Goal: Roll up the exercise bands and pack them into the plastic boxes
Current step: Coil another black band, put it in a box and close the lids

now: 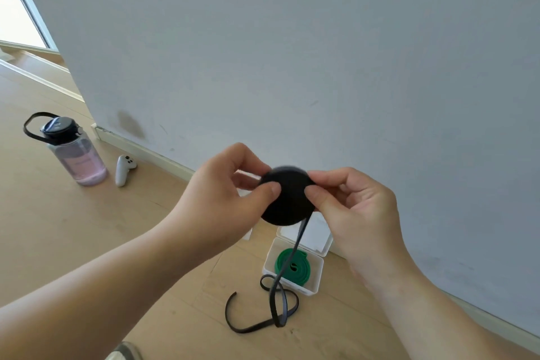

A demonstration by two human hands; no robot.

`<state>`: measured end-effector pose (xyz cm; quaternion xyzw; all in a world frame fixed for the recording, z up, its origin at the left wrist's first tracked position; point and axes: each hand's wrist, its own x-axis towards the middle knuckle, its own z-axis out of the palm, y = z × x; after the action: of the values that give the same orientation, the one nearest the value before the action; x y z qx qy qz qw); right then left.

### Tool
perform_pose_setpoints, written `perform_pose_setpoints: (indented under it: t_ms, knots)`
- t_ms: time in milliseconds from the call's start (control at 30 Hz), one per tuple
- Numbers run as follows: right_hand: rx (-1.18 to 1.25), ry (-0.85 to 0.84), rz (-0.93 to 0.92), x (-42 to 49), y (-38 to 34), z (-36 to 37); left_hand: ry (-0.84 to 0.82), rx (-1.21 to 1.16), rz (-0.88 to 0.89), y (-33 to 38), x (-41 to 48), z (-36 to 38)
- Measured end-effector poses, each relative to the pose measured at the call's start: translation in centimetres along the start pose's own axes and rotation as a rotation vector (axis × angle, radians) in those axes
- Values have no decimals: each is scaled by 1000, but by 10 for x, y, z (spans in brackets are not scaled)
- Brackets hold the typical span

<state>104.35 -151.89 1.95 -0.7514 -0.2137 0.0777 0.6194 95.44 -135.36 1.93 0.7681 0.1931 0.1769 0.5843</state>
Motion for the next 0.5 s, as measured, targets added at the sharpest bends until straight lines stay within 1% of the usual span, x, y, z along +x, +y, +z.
perform_pose_setpoints:
  t_ms: [33, 67, 133, 200, 233, 267, 333, 433, 500]
  knots:
    - [-94, -17, -57, -1, 1, -1, -2, 131, 67, -1, -2, 0]
    - [-183, -35, -133, -1, 2, -1, -19, 208, 132, 0, -4, 0]
    - [-293, -60, -277, -3, 3, 0, -83, 278, 232, -2, -5, 1]
    - [-317, -51, -330, -5, 4, 1, -112, 329, 329, -3, -4, 1]
    - [-311, -31, -332, -5, 3, 1, -109, 321, 324, -4, -4, 2]
    - [-297, -8, -317, -4, 3, 1, -92, 283, 280, -4, -3, 1]
    - [-225, 6, -213, -3, 0, -1, -60, 191, 162, -1, -2, 0]
    - [-75, -9, -52, -1, -5, -4, 26, 42, 98, 1, 0, 0]
    - [12, 5, -8, 0, -7, -5, 68, -157, 34, 2, 1, 0]
